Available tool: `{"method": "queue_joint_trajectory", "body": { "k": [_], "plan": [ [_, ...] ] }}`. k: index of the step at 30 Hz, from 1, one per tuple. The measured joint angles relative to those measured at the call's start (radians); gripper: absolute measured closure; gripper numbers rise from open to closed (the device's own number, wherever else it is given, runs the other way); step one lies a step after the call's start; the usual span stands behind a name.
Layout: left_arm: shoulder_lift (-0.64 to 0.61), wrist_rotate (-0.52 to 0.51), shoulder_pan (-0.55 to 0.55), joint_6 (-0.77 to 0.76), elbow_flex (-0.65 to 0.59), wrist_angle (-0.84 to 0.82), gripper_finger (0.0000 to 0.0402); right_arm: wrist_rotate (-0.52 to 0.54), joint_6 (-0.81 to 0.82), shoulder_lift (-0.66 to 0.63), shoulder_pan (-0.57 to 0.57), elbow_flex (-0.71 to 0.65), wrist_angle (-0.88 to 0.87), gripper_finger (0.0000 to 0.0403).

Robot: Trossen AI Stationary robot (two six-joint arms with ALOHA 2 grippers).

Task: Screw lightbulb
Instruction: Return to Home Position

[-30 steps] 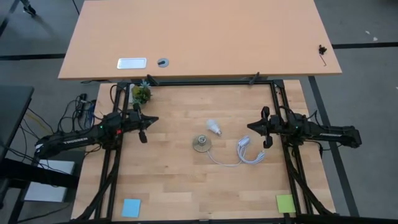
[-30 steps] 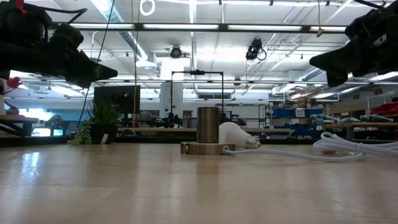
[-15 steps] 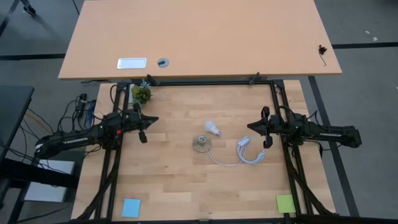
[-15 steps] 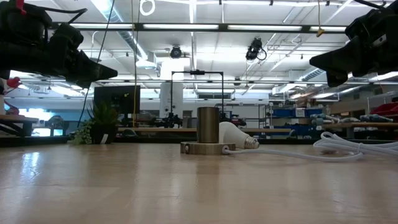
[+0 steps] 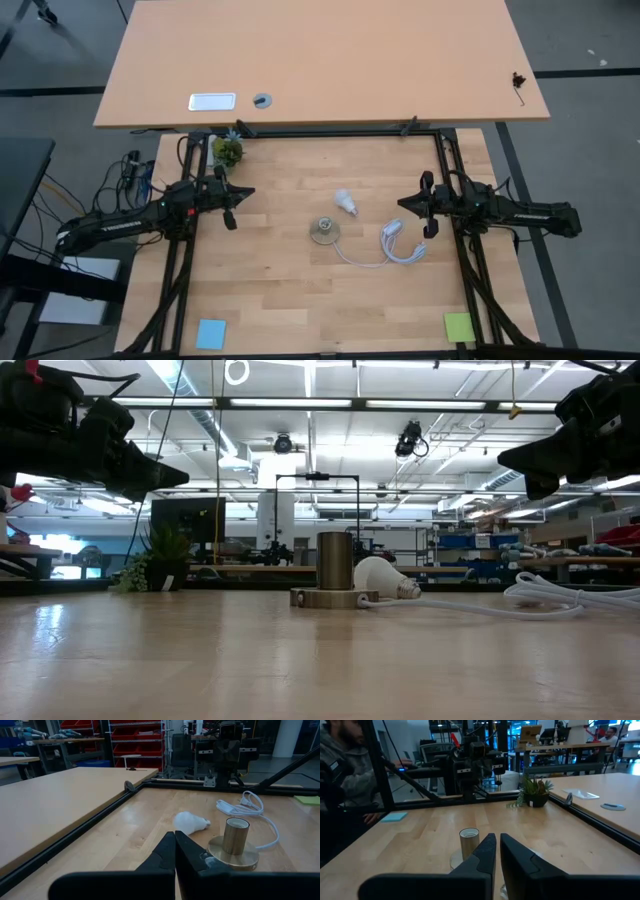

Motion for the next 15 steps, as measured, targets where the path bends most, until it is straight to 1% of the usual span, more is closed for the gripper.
{"method": "queue_joint_trajectory", "body": {
  "k": [15],
  "plan": [
    [0.0,0.0,0.0,0.0,0.0,0.0,0.04,0.0,0.0,0.0,0.0,0.0,0.0,0.0369]
  ]
}}
